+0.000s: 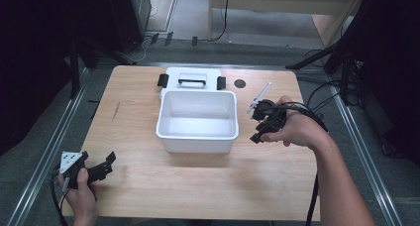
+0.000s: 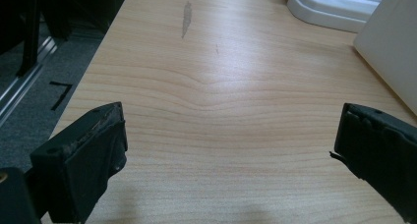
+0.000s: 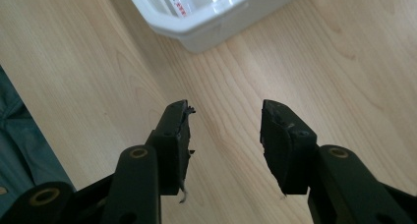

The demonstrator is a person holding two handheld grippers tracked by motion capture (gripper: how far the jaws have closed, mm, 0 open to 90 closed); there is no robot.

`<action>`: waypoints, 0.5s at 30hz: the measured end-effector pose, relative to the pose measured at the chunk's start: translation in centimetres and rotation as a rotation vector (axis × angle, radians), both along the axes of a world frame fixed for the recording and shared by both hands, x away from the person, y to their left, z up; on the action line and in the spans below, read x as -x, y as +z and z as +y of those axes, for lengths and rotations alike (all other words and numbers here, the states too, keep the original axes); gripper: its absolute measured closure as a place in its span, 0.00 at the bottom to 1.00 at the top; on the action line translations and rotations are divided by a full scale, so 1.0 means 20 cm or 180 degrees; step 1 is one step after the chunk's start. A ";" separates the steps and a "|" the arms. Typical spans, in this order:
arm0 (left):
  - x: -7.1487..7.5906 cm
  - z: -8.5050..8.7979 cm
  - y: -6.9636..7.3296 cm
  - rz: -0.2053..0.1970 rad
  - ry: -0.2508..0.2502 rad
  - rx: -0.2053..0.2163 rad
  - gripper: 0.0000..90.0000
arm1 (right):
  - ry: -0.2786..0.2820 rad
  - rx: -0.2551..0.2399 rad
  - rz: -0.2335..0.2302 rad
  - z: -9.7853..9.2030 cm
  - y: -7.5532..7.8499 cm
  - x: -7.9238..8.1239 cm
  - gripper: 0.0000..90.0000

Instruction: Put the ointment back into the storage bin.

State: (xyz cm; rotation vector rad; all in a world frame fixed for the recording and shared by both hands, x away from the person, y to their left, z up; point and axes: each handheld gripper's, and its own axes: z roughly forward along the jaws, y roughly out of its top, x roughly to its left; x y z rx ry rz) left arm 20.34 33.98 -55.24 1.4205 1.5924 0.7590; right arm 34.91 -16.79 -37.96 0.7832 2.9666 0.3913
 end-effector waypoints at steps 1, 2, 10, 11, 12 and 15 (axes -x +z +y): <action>0.00 0.00 0.00 0.0002 -0.0001 0.0000 0.00 | -0.0023 -0.0005 0.0011 -0.02 -0.01 0.00 0.60; 0.00 0.00 0.00 0.0001 0.0000 0.0000 0.00 | -0.0029 -0.0015 0.0011 -0.03 -0.03 0.00 0.59; 0.00 0.00 0.00 0.0014 -0.0003 -0.0014 0.00 | -0.0396 -0.0130 -0.0067 -0.15 -0.14 0.03 0.39; 0.00 0.00 0.00 0.0013 -0.0007 -0.0014 0.00 | -0.0448 -0.0120 -0.0105 -0.16 -0.16 0.03 0.36; 0.00 0.00 0.00 0.0009 -0.0005 -0.0015 0.00 | -0.0496 -0.0146 -0.0124 -0.18 -0.17 0.03 0.34; 0.00 0.00 0.00 0.0006 -0.0006 -0.0020 0.00 | -0.0629 -0.0282 -0.0165 -0.23 -0.22 0.05 0.27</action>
